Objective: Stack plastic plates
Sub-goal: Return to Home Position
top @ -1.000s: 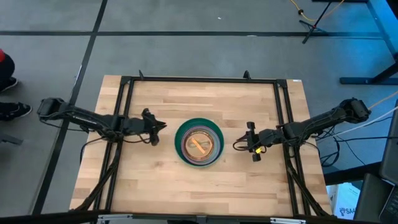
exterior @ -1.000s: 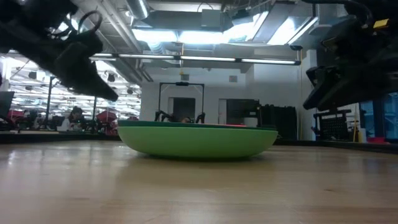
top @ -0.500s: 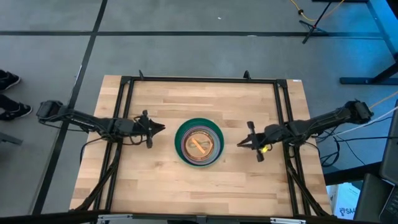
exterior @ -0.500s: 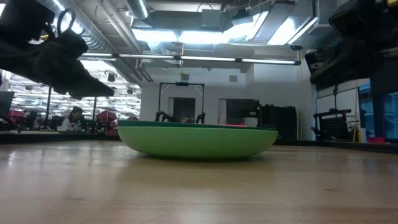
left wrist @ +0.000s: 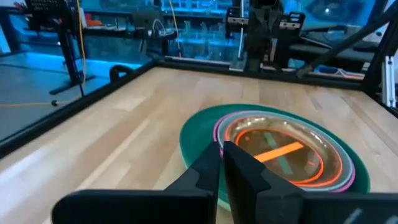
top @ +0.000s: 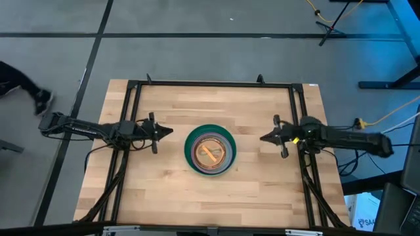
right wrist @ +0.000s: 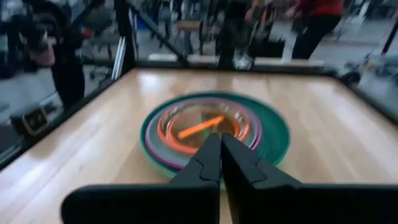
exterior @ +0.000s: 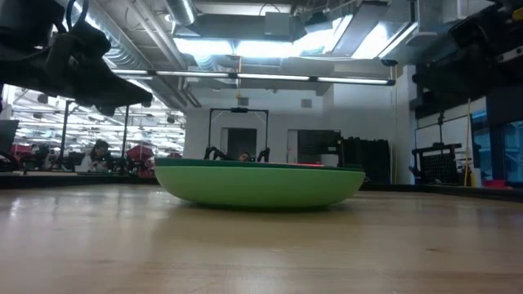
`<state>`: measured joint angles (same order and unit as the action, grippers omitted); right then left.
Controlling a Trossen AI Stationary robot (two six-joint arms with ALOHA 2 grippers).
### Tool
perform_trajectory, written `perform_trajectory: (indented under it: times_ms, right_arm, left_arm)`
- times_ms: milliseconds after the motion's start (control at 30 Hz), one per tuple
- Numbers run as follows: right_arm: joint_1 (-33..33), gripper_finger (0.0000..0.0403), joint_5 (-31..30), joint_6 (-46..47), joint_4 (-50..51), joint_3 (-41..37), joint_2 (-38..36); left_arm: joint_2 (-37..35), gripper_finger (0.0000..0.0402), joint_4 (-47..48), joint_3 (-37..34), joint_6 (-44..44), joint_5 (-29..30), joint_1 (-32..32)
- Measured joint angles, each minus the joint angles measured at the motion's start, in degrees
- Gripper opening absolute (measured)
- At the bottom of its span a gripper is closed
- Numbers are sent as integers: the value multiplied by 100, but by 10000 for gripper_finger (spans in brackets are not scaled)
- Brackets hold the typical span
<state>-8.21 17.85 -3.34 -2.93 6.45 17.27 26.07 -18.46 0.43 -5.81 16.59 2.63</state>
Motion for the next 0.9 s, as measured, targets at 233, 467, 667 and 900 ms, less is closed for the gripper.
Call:
perform_trajectory:
  times_ms: [233, 467, 667, 900]
  right_arm:
    - [-545, 5, 78, 206, 623, -71, -1352]
    - [-608, 5, 120, 356, 455, -247, -1715]
    - [-610, 5, -135, 659, -70, -602, -1655]
    - [-607, 5, -221, 631, -46, -602, -1669]
  left_arm:
    - [-119, 14, 49, 0, 25, -1, -65]
    - [-156, 14, 91, 0, 3, 1, -49]
    - [-185, 14, 92, 0, 2, -102, 31]
    - [-186, 14, 92, 0, 140, -108, 82]
